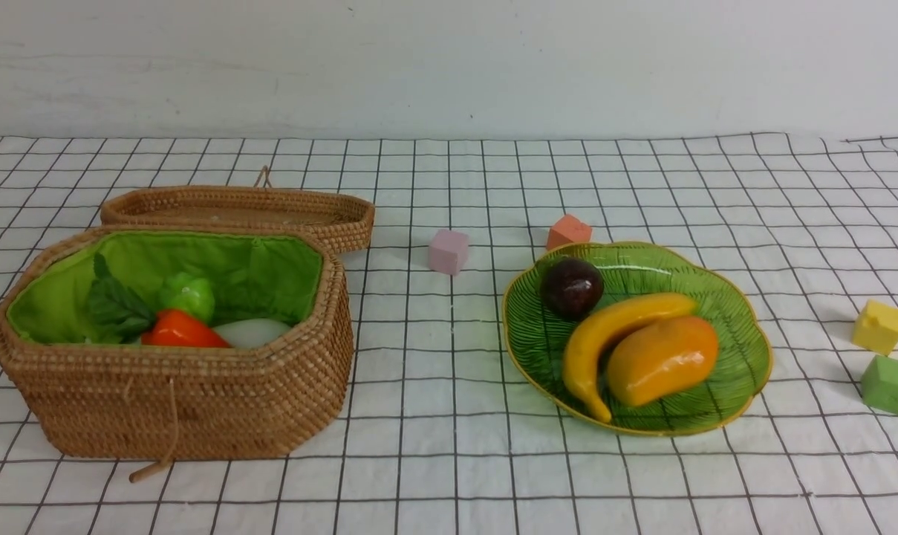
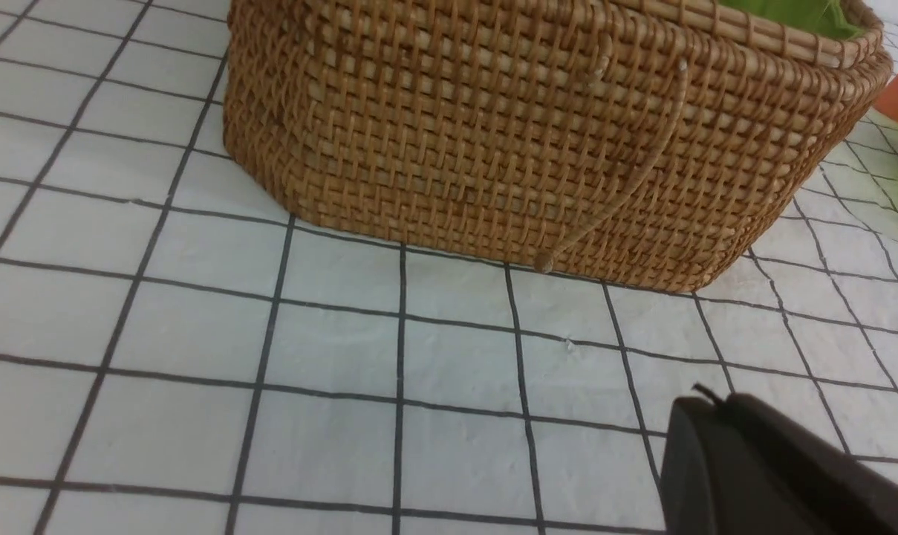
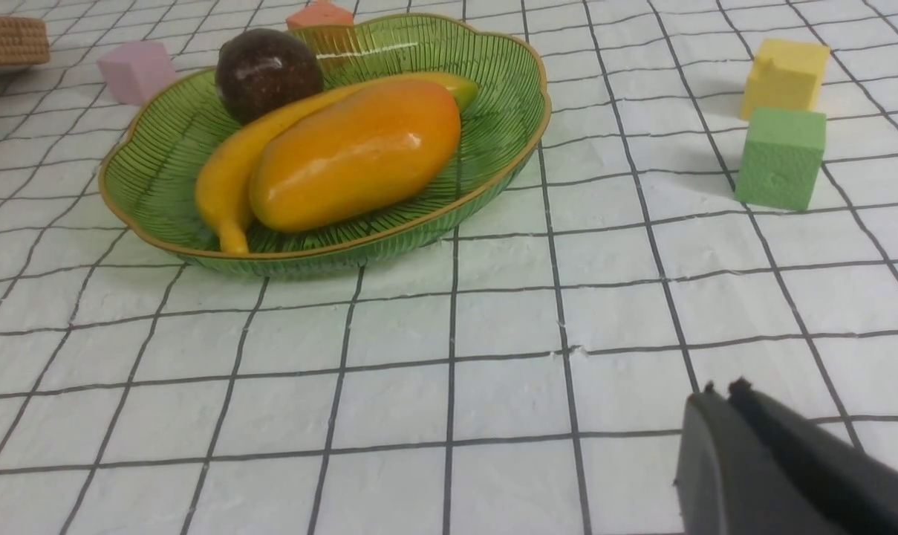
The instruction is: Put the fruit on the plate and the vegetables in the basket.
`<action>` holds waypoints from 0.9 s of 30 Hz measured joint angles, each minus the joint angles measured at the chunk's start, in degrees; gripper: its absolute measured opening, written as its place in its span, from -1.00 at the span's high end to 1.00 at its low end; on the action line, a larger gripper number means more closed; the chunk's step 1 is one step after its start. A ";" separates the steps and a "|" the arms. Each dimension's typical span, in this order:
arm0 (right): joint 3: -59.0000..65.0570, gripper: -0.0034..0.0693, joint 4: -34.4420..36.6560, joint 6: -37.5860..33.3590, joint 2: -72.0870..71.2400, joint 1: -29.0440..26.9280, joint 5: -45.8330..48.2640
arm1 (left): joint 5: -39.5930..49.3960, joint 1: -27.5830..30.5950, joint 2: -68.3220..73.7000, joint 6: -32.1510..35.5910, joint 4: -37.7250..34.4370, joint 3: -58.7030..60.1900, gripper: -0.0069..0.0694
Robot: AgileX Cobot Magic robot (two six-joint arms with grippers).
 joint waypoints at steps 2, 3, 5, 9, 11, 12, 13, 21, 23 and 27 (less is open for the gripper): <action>0.00 0.86 0.00 0.00 0.00 0.00 0.00 | -0.05 0.00 0.00 -0.05 -0.05 0.00 0.85; 0.00 0.85 0.00 0.00 0.00 0.00 0.00 | -0.05 0.00 0.00 -0.11 -0.05 0.00 0.85; 0.00 0.85 0.00 0.00 0.00 0.00 0.00 | -0.05 0.00 0.00 -0.16 -0.10 0.00 0.85; 0.00 0.83 0.00 0.00 0.00 0.00 0.00 | -0.05 0.00 0.00 -0.16 -0.14 0.00 0.85; 0.00 0.83 0.00 0.00 0.00 0.00 0.00 | -0.05 0.00 0.00 -0.16 -0.14 0.00 0.85; 0.00 0.83 0.00 0.00 0.00 0.00 0.00 | -0.05 0.00 0.00 -0.16 -0.14 0.00 0.85; 0.00 0.83 0.00 0.00 0.00 0.00 0.00 | -0.05 0.00 0.00 -0.16 -0.14 0.00 0.85; 0.00 0.80 0.00 0.00 0.00 0.00 0.00 | -0.05 0.00 0.00 -0.16 -0.16 0.00 0.85; 0.00 0.80 0.00 0.00 0.00 0.00 0.00 | -0.05 0.00 0.00 -0.16 -0.16 0.00 0.85; 0.00 0.78 0.00 0.00 0.00 0.00 0.00 | -0.05 0.00 0.00 -0.16 -0.16 0.00 0.85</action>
